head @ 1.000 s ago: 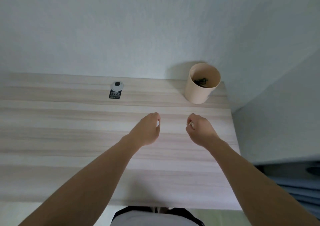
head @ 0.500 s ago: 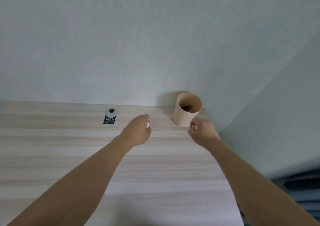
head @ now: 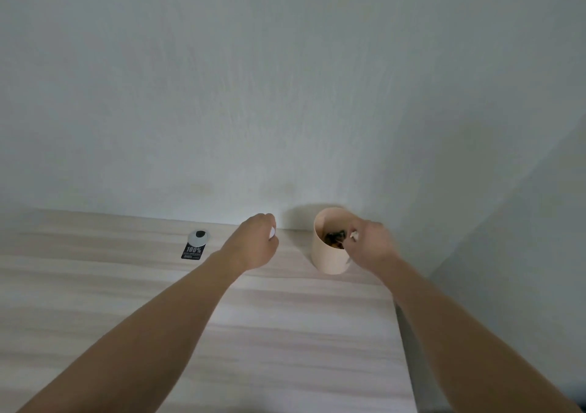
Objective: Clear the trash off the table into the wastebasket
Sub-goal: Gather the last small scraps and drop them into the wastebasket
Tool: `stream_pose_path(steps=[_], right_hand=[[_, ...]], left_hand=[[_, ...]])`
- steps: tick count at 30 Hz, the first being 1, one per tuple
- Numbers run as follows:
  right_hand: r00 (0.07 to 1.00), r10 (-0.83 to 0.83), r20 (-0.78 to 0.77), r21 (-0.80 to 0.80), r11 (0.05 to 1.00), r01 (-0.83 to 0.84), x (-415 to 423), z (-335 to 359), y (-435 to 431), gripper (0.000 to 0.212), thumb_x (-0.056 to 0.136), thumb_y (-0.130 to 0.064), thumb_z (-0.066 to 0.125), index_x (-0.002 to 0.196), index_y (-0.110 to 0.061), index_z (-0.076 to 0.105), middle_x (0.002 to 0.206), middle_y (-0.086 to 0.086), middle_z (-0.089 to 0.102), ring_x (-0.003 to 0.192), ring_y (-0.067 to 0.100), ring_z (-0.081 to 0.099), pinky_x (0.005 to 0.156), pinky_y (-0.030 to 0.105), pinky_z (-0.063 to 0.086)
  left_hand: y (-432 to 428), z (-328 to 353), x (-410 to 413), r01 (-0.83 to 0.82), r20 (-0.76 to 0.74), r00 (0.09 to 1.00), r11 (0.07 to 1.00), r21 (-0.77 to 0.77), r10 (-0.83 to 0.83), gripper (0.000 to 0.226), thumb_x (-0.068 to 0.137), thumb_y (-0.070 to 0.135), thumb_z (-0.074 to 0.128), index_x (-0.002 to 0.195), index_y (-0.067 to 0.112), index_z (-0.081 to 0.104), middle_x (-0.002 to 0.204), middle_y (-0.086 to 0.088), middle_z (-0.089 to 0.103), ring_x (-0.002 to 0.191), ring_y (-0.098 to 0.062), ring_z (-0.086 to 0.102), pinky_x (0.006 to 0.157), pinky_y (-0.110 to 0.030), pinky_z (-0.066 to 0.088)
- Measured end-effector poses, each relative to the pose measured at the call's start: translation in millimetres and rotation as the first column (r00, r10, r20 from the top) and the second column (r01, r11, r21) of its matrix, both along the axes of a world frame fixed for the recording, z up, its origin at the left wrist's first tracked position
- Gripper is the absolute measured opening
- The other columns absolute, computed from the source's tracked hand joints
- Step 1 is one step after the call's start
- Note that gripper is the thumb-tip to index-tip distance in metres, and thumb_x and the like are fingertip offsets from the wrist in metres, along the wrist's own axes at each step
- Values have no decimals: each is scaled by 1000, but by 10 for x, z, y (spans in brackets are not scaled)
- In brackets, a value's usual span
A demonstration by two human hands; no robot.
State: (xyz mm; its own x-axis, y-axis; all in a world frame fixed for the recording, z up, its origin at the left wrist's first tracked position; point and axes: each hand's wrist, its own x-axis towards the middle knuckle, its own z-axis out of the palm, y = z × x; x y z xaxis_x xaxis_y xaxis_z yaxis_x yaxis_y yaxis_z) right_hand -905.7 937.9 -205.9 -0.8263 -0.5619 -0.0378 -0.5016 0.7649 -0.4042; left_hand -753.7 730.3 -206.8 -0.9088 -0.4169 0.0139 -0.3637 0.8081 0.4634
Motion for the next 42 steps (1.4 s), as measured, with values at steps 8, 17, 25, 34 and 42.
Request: stream_pose_path(steps=[8,17,25,34,42], right_hand=[[996,85,40,40,995,-87,-554,-120,-170,8,81,-20,50,87,-21,55,91,4,60,84,26,53,74,33,49],[989,144,-9,83,986,-143,-818,-255,-440,11,84,-17,48,92,-16,56,94,5,59,82,24,53,70,31,45],[987,161,-11,122,980,-159,-912,-358,-634,7,84,-19,51,91,-19,53,98,3,55,86,24,54,74,34,47],[981,194,-27,131,973,-189,-908,-532,-712,36,87,-29,52,121,-19,52,119,1,53,107,20,48,83,31,42],[969,241,-57,193,955,-227,-863,-471,-691,66,91,-43,47,147,-16,27,155,8,26,143,27,21,114,46,27]], left_hand=[[31,-104,-230,-110,54,992,994,-4,111,8,86,13,46,87,12,54,90,-5,57,83,-25,53,72,-35,44],[-211,-278,-467,-124,87,989,992,5,123,6,85,14,46,83,15,52,85,-1,54,78,-22,53,67,-32,41],[-476,-411,-704,-128,95,988,990,61,122,7,87,15,45,85,19,51,88,0,54,79,-20,53,66,-31,41],[-580,-534,-677,-115,86,990,991,75,108,7,87,15,45,85,16,51,86,0,53,77,-20,52,65,-30,38],[-621,-499,-587,-132,66,990,988,75,127,7,87,13,46,83,15,52,83,-1,54,75,-20,52,62,-29,37]])
